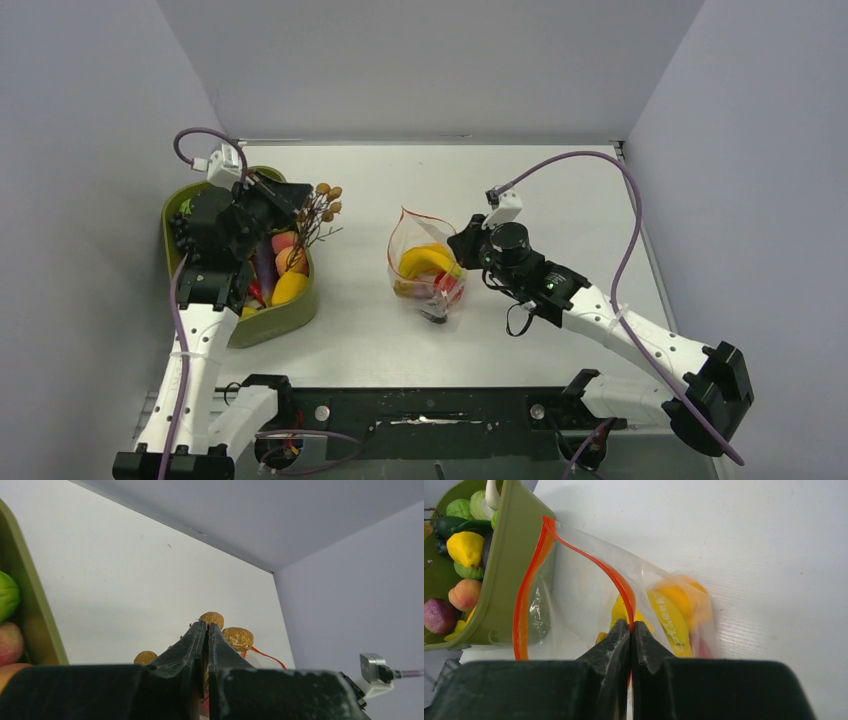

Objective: Place the food in the zip-top bag and seal the zipper
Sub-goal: Place the fake fruit in the zipper food storage bag.

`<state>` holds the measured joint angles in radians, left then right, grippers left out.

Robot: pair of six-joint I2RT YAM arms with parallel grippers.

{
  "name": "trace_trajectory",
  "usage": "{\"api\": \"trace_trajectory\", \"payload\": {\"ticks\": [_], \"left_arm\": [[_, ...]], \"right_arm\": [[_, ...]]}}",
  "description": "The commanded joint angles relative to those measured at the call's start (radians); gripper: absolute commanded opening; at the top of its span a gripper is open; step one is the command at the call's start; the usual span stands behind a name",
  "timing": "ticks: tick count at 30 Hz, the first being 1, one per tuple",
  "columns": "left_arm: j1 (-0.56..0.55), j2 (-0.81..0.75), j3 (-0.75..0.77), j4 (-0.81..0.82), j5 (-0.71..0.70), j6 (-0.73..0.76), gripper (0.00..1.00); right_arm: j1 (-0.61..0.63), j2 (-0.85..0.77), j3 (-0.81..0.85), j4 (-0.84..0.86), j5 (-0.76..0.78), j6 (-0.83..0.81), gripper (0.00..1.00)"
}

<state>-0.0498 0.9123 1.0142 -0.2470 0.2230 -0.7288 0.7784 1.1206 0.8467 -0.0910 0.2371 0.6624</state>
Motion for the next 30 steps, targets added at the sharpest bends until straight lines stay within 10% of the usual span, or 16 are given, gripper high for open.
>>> {"api": "trace_trajectory", "payload": {"ticks": [1, 19, 30], "left_arm": [[-0.061, 0.008, -0.032, 0.208, 0.075, -0.156, 0.00], [-0.296, 0.070, -0.124, 0.523, -0.028, -0.514, 0.00], [-0.339, 0.116, -0.183, 0.638, 0.284, -0.071, 0.00]], "right_arm": [[-0.007, 0.014, 0.053, 0.106, 0.040, 0.046, 0.00], [-0.009, 0.139, 0.145, 0.203, 0.072, 0.145, 0.00], [-0.013, 0.133, 0.159, 0.218, -0.108, 0.025, 0.00]]}}
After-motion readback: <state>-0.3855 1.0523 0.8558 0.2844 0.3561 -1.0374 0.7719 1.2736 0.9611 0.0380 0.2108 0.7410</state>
